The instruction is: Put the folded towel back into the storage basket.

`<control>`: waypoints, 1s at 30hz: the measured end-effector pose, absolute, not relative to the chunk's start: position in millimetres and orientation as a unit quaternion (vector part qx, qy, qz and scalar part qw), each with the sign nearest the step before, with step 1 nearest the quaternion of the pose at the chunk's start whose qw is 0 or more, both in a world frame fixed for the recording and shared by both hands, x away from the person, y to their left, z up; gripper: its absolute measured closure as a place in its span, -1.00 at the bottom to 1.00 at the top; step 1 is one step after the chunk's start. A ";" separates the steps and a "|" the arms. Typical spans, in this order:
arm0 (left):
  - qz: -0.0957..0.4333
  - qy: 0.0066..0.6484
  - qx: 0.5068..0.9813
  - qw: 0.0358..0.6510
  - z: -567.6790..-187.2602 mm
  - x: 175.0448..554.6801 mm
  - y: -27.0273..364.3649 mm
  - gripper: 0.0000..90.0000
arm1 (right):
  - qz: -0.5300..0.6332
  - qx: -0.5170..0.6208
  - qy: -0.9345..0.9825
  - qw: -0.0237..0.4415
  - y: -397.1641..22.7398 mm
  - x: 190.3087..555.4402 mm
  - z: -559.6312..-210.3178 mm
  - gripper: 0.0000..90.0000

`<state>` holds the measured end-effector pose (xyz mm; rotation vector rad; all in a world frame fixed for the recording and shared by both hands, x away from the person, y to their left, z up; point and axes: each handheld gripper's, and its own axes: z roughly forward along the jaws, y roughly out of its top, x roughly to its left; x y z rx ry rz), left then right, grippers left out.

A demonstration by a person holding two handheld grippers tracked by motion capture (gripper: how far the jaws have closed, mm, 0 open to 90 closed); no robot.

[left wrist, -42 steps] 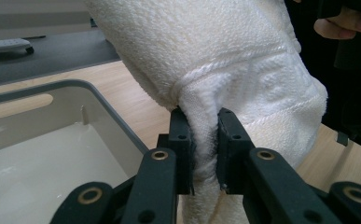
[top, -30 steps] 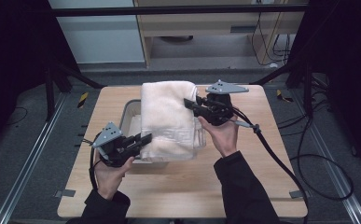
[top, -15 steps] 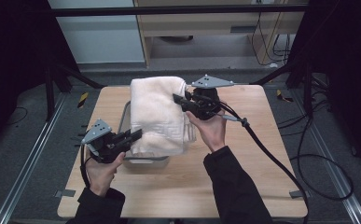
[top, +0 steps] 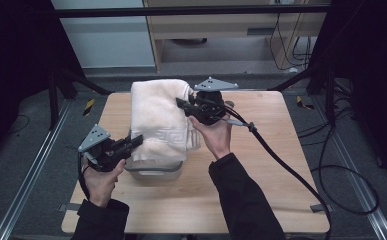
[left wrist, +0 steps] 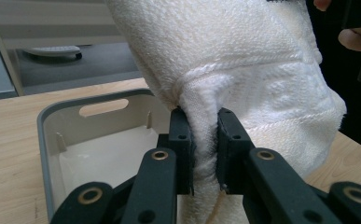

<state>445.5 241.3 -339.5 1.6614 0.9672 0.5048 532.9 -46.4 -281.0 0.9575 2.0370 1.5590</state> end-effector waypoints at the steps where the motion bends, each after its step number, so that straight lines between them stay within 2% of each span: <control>1: 0.213 0.409 0.701 0.545 -339.7 445.8 242.5 0.73 | 0.558 0.343 0.729 0.200 -44.5 533.6 -281.3 0.57; 17: 0.212 0.429 0.690 0.542 -341.7 451.3 261.6 0.73 | 0.555 0.342 0.733 0.194 -21.1 545.4 -282.9 0.57; 30: 0.206 0.448 0.701 0.515 -356.0 462.2 271.5 0.73 | 0.540 0.354 0.740 0.187 -4.5 558.1 -304.7 0.57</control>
